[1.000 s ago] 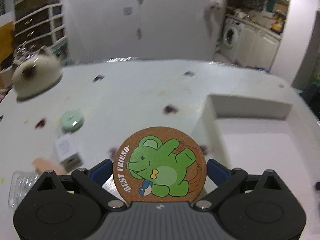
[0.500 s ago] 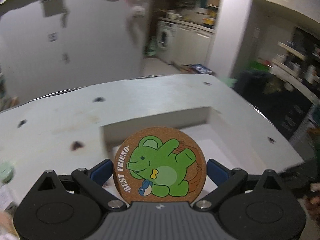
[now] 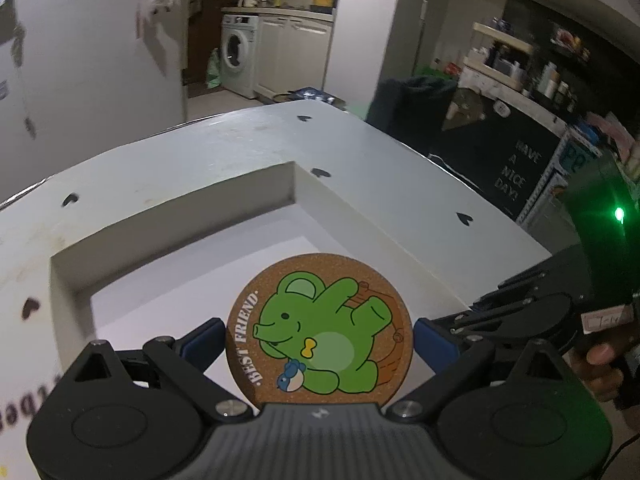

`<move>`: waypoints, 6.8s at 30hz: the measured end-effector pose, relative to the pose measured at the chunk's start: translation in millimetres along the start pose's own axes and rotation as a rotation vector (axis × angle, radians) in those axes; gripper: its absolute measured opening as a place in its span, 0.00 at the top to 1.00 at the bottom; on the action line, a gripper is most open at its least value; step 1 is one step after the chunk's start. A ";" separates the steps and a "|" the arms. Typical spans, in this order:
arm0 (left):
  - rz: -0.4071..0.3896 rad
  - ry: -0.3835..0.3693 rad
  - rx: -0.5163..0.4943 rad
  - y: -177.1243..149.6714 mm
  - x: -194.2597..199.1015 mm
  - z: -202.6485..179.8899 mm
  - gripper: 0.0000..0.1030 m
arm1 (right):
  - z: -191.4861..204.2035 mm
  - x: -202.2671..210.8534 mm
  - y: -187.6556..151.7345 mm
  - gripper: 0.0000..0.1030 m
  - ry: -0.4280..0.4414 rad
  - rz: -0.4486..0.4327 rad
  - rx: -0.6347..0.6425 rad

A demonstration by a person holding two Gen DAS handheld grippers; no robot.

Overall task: Organize rigid objects
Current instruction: 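Carry the bear coaster into the tray and open the left tool, then lift the left tool away from the tray toward the table, then lower the left tool and close it on the clear plastic box, then carry the clear plastic box into the tray and open the left tool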

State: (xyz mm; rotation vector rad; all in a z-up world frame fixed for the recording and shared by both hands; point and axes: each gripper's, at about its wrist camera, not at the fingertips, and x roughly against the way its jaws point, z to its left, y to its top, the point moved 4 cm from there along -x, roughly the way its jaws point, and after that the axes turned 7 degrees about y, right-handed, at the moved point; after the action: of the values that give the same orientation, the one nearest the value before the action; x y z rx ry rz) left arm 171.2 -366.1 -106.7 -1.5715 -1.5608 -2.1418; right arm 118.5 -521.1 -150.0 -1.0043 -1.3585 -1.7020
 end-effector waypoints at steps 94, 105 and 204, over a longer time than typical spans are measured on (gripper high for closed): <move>0.111 0.714 0.540 -183.4 188.9 306.5 0.00 | -0.8 0.9 -3.5 0.95 0.014 -0.007 0.007; 0.204 0.623 0.564 -217.2 176.8 340.2 0.01 | 1.6 0.4 -3.4 0.94 0.003 -0.009 0.002; 0.281 0.076 0.430 -10.3 -15.6 83.9 0.07 | -3.1 0.6 -7.7 0.93 0.006 -0.041 -0.070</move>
State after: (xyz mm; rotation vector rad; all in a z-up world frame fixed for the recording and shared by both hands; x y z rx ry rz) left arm 229.7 -306.8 -127.9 -1.4421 -1.5363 -1.5739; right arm 111.0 -522.8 -153.1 -1.0160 -1.3320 -1.7928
